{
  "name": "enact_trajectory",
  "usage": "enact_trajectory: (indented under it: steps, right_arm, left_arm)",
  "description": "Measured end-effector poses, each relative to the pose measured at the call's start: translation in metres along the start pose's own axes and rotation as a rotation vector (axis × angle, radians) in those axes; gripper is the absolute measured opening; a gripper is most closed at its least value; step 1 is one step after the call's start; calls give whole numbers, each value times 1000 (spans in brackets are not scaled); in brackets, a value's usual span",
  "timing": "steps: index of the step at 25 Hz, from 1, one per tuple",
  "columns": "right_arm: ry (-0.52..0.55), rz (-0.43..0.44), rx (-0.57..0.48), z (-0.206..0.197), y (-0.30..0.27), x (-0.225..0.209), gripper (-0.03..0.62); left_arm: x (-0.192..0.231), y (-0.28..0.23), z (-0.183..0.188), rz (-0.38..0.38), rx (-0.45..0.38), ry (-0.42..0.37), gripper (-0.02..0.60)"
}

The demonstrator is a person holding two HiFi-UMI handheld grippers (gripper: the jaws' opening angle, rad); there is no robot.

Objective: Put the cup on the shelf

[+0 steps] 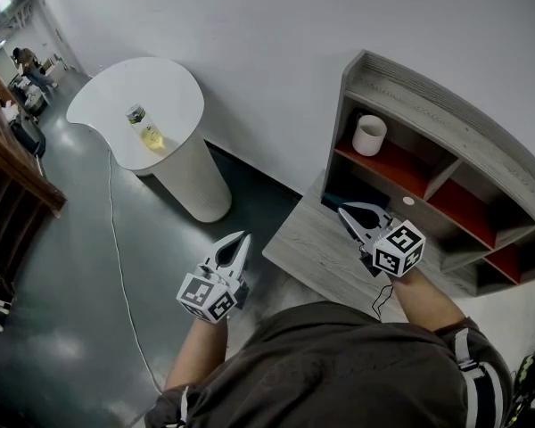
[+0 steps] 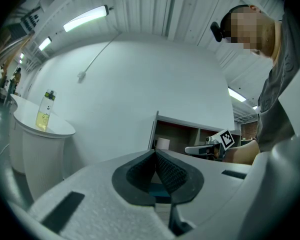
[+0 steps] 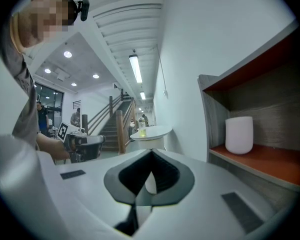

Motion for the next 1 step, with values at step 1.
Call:
enact_trajectory:
  steps: [1]
  right_arm:
    - [0, -1, 0, 0, 0, 0, -9]
  left_arm:
    - [0, 0, 0, 1, 0, 2, 5]
Point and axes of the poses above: the fingertips, and each gripper's own axes: y backward along the fingers, x to its left, z out of its top, the point moved 7 cm from there along y, backward along the fingers, and after that the axes turned 1 degree about -z, right-handed, at the moved point
